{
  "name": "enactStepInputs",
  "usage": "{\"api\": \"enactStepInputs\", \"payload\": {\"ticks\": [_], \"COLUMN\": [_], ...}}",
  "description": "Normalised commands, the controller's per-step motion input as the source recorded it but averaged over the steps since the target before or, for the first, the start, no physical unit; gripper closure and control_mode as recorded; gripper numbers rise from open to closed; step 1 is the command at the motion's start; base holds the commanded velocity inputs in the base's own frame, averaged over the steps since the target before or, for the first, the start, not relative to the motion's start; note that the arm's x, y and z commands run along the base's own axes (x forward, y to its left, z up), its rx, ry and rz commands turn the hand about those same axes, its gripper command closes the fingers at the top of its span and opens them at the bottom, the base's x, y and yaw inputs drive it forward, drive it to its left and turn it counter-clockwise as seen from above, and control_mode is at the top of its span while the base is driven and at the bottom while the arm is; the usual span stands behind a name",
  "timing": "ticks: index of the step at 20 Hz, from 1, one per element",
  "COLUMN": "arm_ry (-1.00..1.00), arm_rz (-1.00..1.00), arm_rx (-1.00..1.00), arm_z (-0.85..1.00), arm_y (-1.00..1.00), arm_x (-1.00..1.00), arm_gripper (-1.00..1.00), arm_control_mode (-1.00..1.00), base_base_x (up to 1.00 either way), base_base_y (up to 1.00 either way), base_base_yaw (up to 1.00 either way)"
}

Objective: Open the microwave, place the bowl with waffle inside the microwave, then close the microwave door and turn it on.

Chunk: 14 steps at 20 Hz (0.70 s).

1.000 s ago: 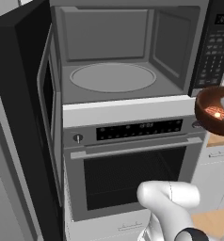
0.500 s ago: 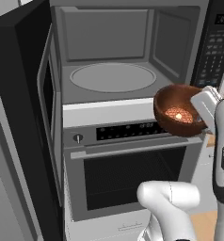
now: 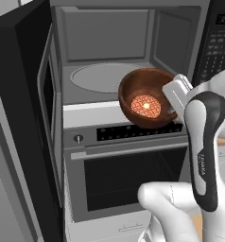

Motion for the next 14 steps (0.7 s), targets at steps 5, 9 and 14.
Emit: {"api": "enactStepInputs", "payload": {"ticks": [5, 9, 14], "arm_ry": [0.0, 0.04, 0.03], "arm_rz": [-0.07, -0.14, -0.11], "arm_rx": [0.0, 0.0, 0.0], "arm_z": [0.27, 0.25, 0.17], "arm_y": [0.47, 0.22, 0.07], "arm_x": [0.77, 1.0, 0.82], "arm_gripper": [1.0, 1.0, 1.0], "arm_control_mode": [-1.0, -1.0, -1.0], "base_base_x": [0.0, 0.0, 0.0], "base_base_y": [0.0, 0.0, 0.0], "base_base_yaw": [0.0, 0.0, 0.0]}}
